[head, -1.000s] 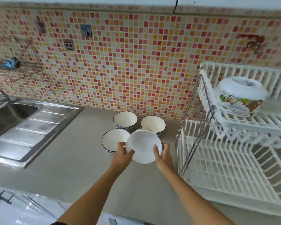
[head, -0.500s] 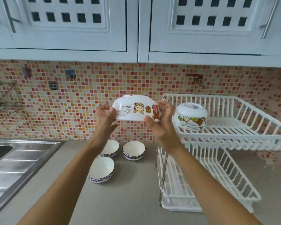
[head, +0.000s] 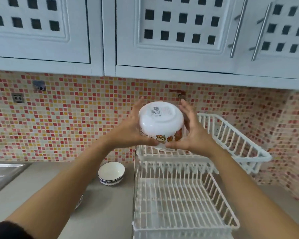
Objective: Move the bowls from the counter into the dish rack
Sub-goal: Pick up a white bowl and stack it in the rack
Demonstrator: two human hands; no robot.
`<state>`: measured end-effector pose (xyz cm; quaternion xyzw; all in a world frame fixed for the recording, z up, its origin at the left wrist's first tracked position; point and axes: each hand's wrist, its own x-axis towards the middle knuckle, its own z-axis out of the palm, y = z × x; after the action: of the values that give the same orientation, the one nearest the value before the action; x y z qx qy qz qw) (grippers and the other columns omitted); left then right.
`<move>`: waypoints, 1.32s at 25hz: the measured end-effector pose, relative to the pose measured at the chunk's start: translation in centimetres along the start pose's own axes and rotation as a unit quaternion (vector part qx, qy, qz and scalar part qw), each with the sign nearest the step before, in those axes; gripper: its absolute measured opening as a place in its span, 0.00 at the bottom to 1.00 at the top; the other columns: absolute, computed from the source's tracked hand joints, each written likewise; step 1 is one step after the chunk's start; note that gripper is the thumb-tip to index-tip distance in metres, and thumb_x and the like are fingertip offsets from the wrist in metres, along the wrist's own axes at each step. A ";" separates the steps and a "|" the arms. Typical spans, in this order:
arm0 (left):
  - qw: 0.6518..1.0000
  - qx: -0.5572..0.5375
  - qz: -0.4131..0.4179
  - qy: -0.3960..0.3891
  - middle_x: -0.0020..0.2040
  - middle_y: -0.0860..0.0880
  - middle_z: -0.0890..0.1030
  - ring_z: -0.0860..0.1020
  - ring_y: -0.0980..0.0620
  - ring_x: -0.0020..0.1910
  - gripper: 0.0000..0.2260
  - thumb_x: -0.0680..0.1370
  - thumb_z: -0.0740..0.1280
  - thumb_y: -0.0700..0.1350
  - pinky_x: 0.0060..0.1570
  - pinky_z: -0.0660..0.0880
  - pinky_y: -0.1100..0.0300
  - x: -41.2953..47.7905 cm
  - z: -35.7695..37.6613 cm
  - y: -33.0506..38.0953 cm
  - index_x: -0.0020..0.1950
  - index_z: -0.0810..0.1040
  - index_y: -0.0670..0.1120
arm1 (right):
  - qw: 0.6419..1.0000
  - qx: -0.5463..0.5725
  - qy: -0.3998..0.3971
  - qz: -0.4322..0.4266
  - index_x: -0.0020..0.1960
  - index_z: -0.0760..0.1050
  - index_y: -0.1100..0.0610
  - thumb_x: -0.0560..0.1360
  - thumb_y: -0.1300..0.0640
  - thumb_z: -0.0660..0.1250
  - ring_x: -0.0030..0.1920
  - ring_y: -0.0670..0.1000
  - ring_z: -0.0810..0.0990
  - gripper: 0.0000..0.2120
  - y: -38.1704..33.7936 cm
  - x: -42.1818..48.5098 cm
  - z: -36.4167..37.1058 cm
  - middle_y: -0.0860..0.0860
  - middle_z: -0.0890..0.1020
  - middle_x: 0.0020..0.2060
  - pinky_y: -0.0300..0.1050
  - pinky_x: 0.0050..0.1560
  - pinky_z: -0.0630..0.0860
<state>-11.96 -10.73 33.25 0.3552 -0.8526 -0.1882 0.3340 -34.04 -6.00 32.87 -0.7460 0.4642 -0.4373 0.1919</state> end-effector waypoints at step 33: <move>0.980 0.179 -0.081 -0.017 0.72 0.55 0.28 0.31 0.57 0.71 0.45 0.70 0.53 0.67 0.68 0.36 0.58 0.6 2.3 0.5 0.75 0.31 0.51 | 0.979 -0.161 -0.074 0.101 0.76 0.35 0.47 0.73 0.62 0.66 0.76 0.46 0.37 0.46 2.3 0.4 -1.6 0.43 0.36 0.76 0.48 0.75 0.45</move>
<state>-14.09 -10.66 32.15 0.4742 -0.8463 -0.0648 0.2338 -36.47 -7.28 32.34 -0.7465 0.5859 -0.2792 0.1467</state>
